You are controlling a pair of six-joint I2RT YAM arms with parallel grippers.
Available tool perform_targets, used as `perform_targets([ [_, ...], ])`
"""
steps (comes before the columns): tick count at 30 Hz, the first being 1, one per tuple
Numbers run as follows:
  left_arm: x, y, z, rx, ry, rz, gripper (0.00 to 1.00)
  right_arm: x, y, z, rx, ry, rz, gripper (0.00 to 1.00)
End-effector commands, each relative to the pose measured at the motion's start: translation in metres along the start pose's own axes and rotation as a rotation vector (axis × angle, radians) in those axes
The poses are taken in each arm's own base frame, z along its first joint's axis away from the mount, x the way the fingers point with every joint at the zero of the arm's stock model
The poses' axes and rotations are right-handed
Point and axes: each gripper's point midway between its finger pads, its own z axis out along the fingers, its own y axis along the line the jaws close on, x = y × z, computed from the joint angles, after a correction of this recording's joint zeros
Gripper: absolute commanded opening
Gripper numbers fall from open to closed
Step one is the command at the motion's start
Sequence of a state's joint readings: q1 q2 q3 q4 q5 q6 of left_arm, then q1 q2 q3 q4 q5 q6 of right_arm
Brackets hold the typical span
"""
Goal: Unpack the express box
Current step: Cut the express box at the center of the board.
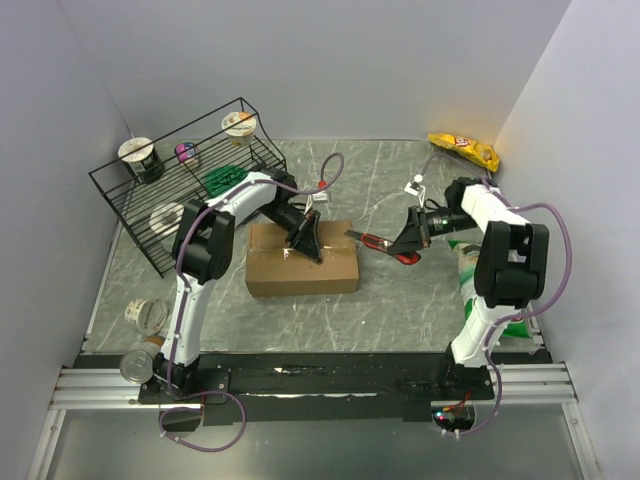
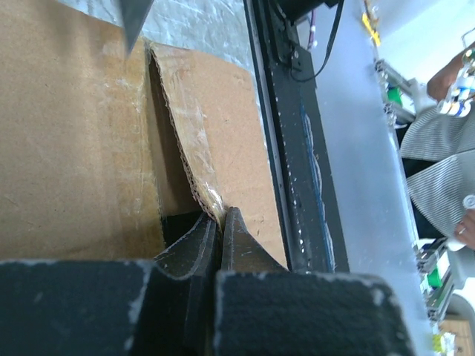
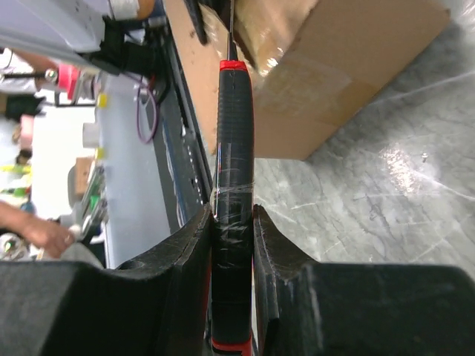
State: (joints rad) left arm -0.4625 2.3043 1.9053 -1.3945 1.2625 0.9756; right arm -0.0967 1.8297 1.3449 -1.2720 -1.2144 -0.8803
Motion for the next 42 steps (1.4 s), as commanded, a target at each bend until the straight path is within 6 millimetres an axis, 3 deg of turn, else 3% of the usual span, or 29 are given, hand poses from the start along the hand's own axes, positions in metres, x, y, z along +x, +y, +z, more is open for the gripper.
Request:
perform_targets([
  [1, 0.005, 0.016, -0.013, -0.108, 0.148, 0.275, 0.01, 0.005, 0.004, 0.001, -0.033, 0.048, 0.032, 0.00],
  [11, 0.001, 0.022, -0.020, -0.147, 0.187, 0.323, 0.01, 0.024, -0.012, 0.003, -0.023, 0.185, 0.044, 0.00],
  [24, -0.004, 0.046, -0.027, -0.240, 0.215, 0.351, 0.01, 0.070, 0.007, -0.005, -0.048, 0.319, 0.065, 0.00],
  [35, -0.002, 0.053, -0.023, -0.321, 0.342, 0.503, 0.01, 0.065, 0.029, 0.001, -0.079, 0.242, 0.079, 0.00],
  [37, -0.005, 0.054, -0.026, -0.342, 0.345, 0.496, 0.23, 0.054, 0.036, 0.000, -0.081, 0.177, 0.086, 0.00],
  [38, -0.008, 0.054, -0.027, -0.355, 0.339, 0.494, 0.46, 0.042, 0.038, -0.004, -0.085, 0.102, 0.098, 0.00],
  [42, -0.047, 0.045, -0.032, -0.432, 0.204, 0.489, 0.72, 0.013, 0.040, -0.019, -0.014, -0.012, 0.101, 0.00],
])
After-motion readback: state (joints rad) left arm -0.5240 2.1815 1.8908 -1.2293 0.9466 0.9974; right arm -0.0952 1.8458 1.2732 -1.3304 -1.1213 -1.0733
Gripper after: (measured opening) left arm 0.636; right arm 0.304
